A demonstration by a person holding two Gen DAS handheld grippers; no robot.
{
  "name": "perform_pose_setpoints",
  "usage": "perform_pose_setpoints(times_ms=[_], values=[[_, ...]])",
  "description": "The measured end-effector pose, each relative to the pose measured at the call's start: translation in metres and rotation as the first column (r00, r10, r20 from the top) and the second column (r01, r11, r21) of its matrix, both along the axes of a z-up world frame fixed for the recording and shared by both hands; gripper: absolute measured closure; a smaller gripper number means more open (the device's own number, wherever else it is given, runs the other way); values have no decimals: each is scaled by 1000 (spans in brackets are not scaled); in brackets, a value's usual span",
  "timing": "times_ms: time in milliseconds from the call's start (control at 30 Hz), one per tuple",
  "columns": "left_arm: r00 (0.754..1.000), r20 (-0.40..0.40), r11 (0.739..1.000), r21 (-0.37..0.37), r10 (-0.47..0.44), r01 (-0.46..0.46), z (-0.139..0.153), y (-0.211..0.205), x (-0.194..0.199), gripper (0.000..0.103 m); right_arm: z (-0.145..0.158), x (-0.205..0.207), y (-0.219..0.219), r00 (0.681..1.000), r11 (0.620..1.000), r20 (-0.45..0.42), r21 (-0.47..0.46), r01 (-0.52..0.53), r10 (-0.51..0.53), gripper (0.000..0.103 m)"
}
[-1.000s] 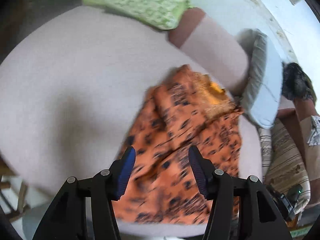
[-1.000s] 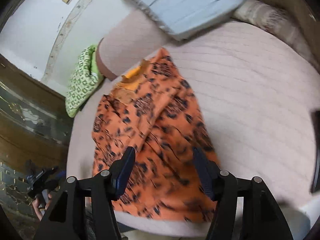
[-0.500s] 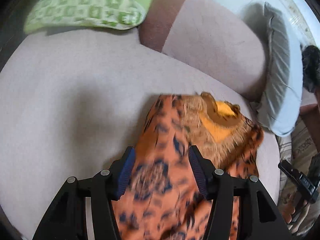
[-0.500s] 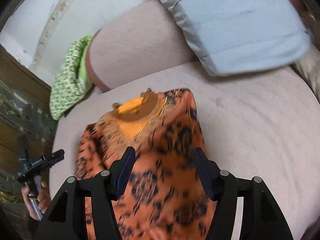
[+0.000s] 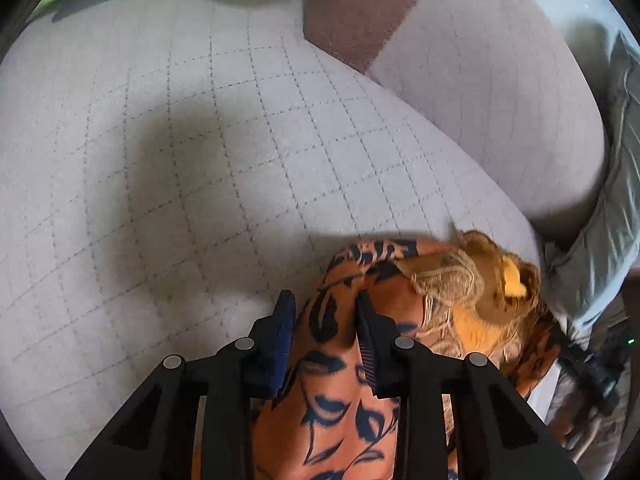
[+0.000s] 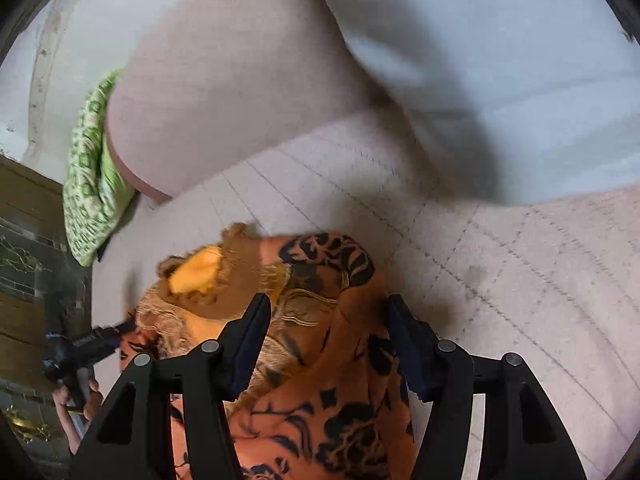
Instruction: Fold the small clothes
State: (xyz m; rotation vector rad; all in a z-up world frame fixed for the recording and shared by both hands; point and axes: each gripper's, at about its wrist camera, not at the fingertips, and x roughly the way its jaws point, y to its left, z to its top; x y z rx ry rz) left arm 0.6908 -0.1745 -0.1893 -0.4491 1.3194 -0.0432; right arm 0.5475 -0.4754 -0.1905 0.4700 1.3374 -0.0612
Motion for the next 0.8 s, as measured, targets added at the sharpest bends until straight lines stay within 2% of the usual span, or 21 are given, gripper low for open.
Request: perform_pose_setpoints(times_ms=[33,67,100,133,167,267,333,433,533,567,600,633,667,733,800], values=[[1000,-2,1000,9,-3,3,-3,-3,3,73,-9,2,0,1000,1000,-24,-12,5,-5,56],[1000,-10,999,28,-26,26,-8,-10,7,75,-16,3,0,999,1000,-48,-29,7,-8,75],[998,-22,996,73,-58,60,-13,-17,9,96,-21,2,0,997,999,-71,-49,7,-10,85],[997,-36,990,122,-71,75,-16,-21,10,96,-20,-1,-1,997,997,-70,-68,21,-26,89],[998,-13,989,135,-58,59,-11,-16,8,96,-17,-2,-1,998,997,-59,-76,23,-28,91],[992,119,992,117,29,-43,20,15,2,97,8,-11,-6,1000,986,8,-163,25,-24,93],[990,135,992,111,45,-60,24,25,7,97,11,-13,-10,1000,978,7,-205,26,-25,93],[996,87,990,141,10,-22,1,10,20,95,-13,-8,-3,999,978,-49,-208,-17,7,92],[993,102,986,163,-63,46,-7,-3,25,91,-7,-9,8,998,979,18,-198,-50,55,79],[990,117,985,162,-81,61,-6,-2,27,87,-1,-12,7,998,984,44,-174,-46,55,69],[988,132,986,156,-85,64,-6,0,28,76,5,-15,7,996,988,72,-149,-50,61,62],[987,139,986,154,-84,62,-7,3,29,70,11,-15,8,992,988,93,-140,-66,80,50],[987,138,987,147,-80,60,-9,9,29,61,16,-15,10,991,986,103,-152,-75,91,43],[991,116,990,126,-72,58,-16,12,32,59,15,-6,10,991,981,94,-176,-79,97,41],[997,54,994,93,-59,54,-29,16,37,65,-2,6,11,996,988,32,-134,-81,86,46]])
